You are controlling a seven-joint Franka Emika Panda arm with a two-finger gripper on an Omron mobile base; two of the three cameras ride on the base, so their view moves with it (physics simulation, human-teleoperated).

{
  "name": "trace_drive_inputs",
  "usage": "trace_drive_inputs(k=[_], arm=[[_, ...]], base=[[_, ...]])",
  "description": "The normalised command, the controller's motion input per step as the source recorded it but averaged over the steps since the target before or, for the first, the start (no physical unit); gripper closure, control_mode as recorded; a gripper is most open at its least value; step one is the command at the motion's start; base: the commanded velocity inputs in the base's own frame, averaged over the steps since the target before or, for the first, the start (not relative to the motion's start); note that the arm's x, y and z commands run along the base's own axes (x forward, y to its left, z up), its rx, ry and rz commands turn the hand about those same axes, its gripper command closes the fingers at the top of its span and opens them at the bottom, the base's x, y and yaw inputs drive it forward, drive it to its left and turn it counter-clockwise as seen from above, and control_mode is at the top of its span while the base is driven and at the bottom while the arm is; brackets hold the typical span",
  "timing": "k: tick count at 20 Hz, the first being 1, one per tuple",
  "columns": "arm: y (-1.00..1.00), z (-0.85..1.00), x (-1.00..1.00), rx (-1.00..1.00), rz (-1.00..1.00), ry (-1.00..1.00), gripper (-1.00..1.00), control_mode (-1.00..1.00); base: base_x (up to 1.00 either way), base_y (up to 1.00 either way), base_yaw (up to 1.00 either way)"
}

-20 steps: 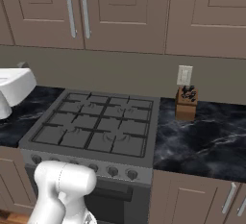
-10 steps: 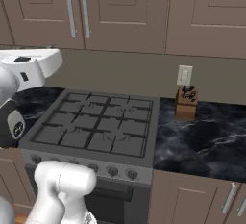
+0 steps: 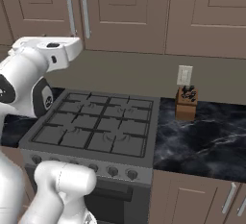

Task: Open the cabinet directly in front. Then move the liquor and the cup to the dining counter with the jar on it.

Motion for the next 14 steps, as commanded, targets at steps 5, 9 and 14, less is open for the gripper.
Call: trace_drive_inputs(k=[5, 9, 14], arm=[[0.0, 0.05, 0.96, 0.01, 0.0, 0.0, -1.0, -1.0], [0.0, 0.04, 1.0, 0.08, 0.0, 0.0, -1.0, -1.0], [0.0, 0.0, 1.0, 0.08, 0.0, 0.0, -1.0, -1.0]], base=[[0.0, 0.0, 0.0], [0.0, 0.0, 0.0], [0.0, 0.0, 0.0]])
